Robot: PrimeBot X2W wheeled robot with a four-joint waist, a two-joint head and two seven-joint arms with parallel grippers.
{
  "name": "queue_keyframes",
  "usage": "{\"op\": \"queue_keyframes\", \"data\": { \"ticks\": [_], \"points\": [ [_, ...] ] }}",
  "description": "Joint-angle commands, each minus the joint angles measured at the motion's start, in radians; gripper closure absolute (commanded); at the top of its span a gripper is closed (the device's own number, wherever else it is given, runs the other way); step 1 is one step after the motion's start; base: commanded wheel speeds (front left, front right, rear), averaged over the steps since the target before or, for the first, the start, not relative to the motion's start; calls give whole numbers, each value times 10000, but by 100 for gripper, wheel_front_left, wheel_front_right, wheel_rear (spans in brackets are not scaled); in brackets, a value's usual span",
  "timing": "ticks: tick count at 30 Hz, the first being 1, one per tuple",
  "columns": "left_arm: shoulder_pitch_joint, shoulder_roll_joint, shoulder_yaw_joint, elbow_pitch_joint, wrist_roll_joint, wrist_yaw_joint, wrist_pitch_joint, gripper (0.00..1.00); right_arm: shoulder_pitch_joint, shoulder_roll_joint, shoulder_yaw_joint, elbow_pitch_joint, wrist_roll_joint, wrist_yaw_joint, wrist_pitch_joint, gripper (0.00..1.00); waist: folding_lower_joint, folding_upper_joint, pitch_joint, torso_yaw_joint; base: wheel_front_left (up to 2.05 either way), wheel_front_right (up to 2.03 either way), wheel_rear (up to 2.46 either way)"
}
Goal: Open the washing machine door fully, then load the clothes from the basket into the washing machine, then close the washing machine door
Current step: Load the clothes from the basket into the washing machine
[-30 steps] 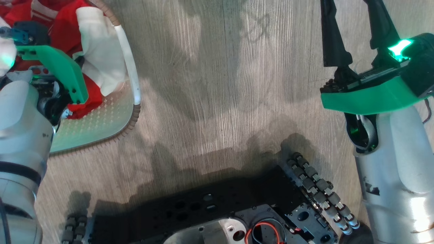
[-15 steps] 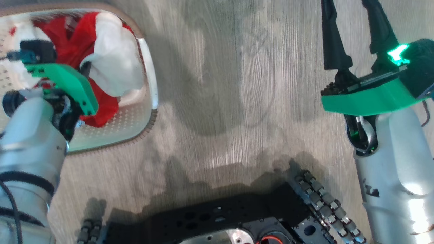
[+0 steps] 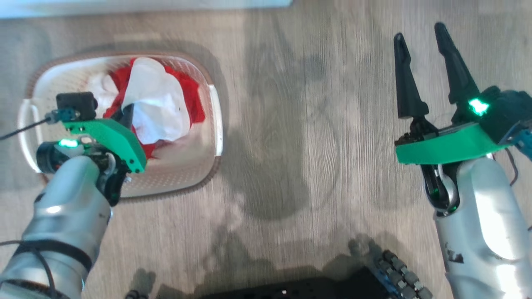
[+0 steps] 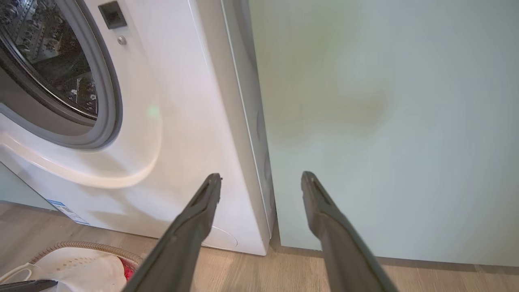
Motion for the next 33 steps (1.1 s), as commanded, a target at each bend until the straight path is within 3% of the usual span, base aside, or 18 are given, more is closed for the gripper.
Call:
{"op": "queue_keyframes", "data": {
  "ticks": [1,5,12,21,28,33],
  "points": [
    [362,336,332,-354,143,134,-165,100,433,61,104,-237,30,0,-37,0,1,-1,-678,272,0,0,0],
    [909,522,715,-1531,333,599,-205,100,681,61,16,-174,50,0,-6,0,1,-1,-1244,417,0,0,0],
    [2495,973,1785,-4978,1121,1508,-210,100,1090,61,-132,-134,33,0,97,0,1,-1,-2170,660,0,0,0],
    [3900,1379,2585,-8315,1973,2329,-211,100,1574,61,-210,-177,35,0,304,0,1,-1,-3146,794,0,0,0],
    [4453,1502,3158,-9988,2447,2848,-211,100,1979,61,-179,-149,111,0,407,0,1,-1,-3930,789,0,0,0],
    [4827,1569,3563,-10569,2856,2870,-211,100,2253,61,-160,-96,195,0,447,0,1,-1,-4457,707,0,0,0]
  ]
}}
